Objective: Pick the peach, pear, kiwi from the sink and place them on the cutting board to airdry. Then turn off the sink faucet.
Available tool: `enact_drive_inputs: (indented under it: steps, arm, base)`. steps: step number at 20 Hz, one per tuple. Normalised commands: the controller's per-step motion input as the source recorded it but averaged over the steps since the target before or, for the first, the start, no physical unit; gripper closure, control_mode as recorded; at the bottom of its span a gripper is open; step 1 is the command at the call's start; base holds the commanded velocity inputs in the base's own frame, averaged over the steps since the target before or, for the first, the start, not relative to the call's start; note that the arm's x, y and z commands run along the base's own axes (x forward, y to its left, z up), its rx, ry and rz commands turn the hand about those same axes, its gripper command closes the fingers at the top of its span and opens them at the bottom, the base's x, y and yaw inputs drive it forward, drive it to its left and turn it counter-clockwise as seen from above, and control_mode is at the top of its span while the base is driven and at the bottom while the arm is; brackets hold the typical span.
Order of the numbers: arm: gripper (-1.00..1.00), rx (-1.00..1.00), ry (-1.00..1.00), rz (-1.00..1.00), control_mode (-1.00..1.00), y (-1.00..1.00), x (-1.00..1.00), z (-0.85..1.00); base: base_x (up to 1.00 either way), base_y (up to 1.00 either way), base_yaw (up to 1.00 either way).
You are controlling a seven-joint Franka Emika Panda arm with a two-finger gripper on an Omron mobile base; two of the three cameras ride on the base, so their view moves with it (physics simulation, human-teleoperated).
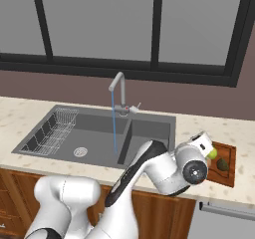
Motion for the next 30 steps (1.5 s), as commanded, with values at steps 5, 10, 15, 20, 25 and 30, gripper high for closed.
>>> enact_drive_inputs:
  steps: [5,10,15,20,25,30]
  arm:
    - [-1.00,-0.01,-0.10,0.22,-1.00,0.00,-0.08,0.41]
    - [-1.00,-0.02,0.02,0.26,-1.00,0.24,0.00,0.05]
    - [-1.00,-0.04,0.04,0.24,-1.00,0.41,-0.03,0.00]
    - [-1.00,-0.06,0.01,0.11,-1.00,0.74,0.05,-0.10]
    - [-1.00,0.00,0.01,-0.06,-1.00,0.77,0.13,-0.03]
    - [-1.00,0.02,0.10,-0.03,-1.00,0.51,0.23,0.06]
  base:
    - [0.00,0.00,0.00]
    - [0.00,0.00,0.00]
    - [0.00,0.00,0.00]
    - [0.00,0.00,0.00]
    - [0.00,0.00,0.00]
    - [0.00,0.00,0.00]
